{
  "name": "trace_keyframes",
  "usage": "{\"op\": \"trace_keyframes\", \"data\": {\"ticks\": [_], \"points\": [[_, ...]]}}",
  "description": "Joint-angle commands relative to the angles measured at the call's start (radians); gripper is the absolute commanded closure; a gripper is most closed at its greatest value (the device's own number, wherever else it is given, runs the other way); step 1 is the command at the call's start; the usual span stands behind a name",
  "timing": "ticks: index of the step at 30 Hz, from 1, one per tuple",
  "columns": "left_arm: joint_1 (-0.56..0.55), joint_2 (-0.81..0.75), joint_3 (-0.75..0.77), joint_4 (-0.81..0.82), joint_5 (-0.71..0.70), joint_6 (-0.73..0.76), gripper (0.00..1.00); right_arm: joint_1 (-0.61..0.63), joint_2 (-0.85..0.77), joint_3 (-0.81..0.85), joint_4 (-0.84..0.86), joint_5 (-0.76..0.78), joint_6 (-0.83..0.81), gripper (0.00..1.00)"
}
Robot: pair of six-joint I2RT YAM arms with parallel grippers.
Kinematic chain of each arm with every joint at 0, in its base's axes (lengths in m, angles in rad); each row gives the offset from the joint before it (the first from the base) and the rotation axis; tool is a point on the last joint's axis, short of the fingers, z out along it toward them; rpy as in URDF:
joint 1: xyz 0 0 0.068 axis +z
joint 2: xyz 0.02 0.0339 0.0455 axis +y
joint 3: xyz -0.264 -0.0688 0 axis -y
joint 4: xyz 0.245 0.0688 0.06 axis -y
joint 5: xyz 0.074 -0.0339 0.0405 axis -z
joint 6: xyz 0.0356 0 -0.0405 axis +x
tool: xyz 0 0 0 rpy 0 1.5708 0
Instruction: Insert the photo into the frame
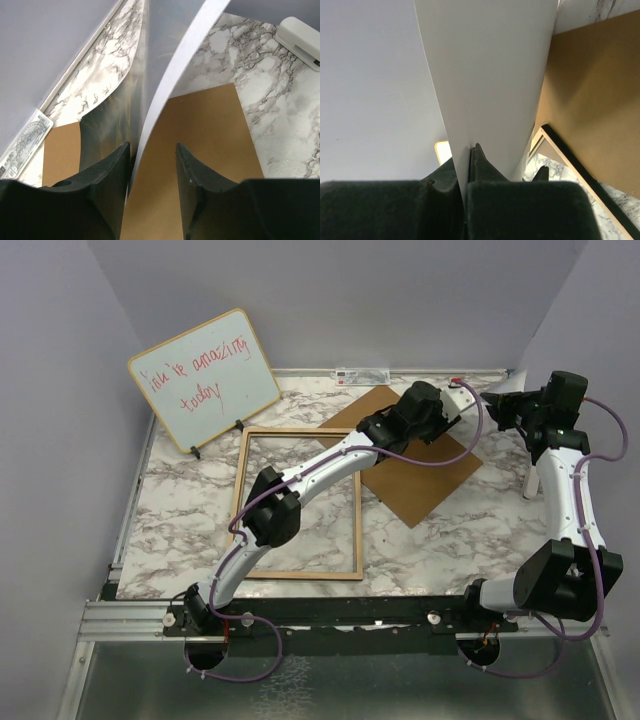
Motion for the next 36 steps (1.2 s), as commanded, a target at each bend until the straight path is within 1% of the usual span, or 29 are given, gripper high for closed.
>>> {"op": "trace_keyframes", "data": {"ticks": [1,6,9,11,12,13,14,15,16,18,19,20,21,23,25,29,31,33,36], "points": [[-0.008,0.025,0.010,0.021,-0.007,0.000,0.61,0.008,-0.019,0.045,-0.018,-0.051,0.021,0.99],[-0.008,0.032,0.017,0.035,-0.029,-0.003,0.75,0.007,-0.023,0.047,-0.014,-0.071,0.034,0.99],[-0.007,0.030,0.018,0.036,-0.036,-0.005,0.87,0.007,-0.025,0.046,-0.022,-0.069,0.038,0.99],[-0.006,0.028,0.020,0.037,-0.032,-0.012,0.97,0.008,-0.025,0.044,-0.021,-0.068,0.039,0.99],[-0.005,0.027,0.020,0.036,-0.027,-0.016,1.00,0.008,-0.025,0.045,-0.023,-0.066,0.038,0.99],[-0.004,0.024,0.020,0.036,-0.023,-0.021,1.00,0.008,-0.022,0.046,-0.023,-0.063,0.038,0.99],[-0.002,0.020,0.022,0.036,-0.014,-0.026,1.00,0.008,-0.021,0.047,-0.023,-0.062,0.036,0.97],[0.001,0.016,0.021,0.032,-0.003,-0.031,1.00,0.007,-0.017,0.051,-0.023,-0.059,0.029,0.88],[0.006,0.009,0.019,0.029,0.007,-0.037,1.00,0.008,-0.013,0.059,-0.026,-0.057,0.020,0.76],[0.018,-0.005,0.018,0.023,0.016,-0.060,1.00,0.008,-0.007,0.073,-0.014,-0.047,-0.003,0.44],[0.027,-0.014,0.015,0.019,0.046,-0.079,1.00,0.008,-0.003,0.079,0.007,-0.049,-0.022,0.32],[0.036,-0.023,0.010,0.018,0.062,-0.097,1.00,0.008,0.001,0.087,0.026,-0.057,-0.041,0.23],[0.047,-0.035,0.002,0.020,0.079,-0.119,1.00,0.008,0.008,0.098,0.055,-0.068,-0.068,0.17],[0.074,-0.066,-0.030,0.037,0.122,-0.167,1.00,0.008,0.029,0.126,0.102,-0.110,-0.115,0.10],[0.106,-0.100,-0.068,0.057,0.176,-0.230,1.00,0.008,0.050,0.150,0.154,-0.161,-0.153,0.08],[0.180,-0.147,-0.099,0.068,0.279,-0.388,1.00,0.008,0.071,0.149,0.282,-0.259,-0.167,0.06],[0.225,-0.167,-0.111,0.081,0.347,-0.490,1.00,0.007,0.073,0.144,0.351,-0.300,-0.179,0.06],[0.271,-0.187,-0.131,0.106,0.411,-0.592,1.00,0.008,0.075,0.153,0.382,-0.332,-0.202,0.06],[0.324,-0.223,-0.175,0.157,0.479,-0.738,1.00,0.008,0.079,0.174,0.387,-0.371,-0.257,0.06]]}}
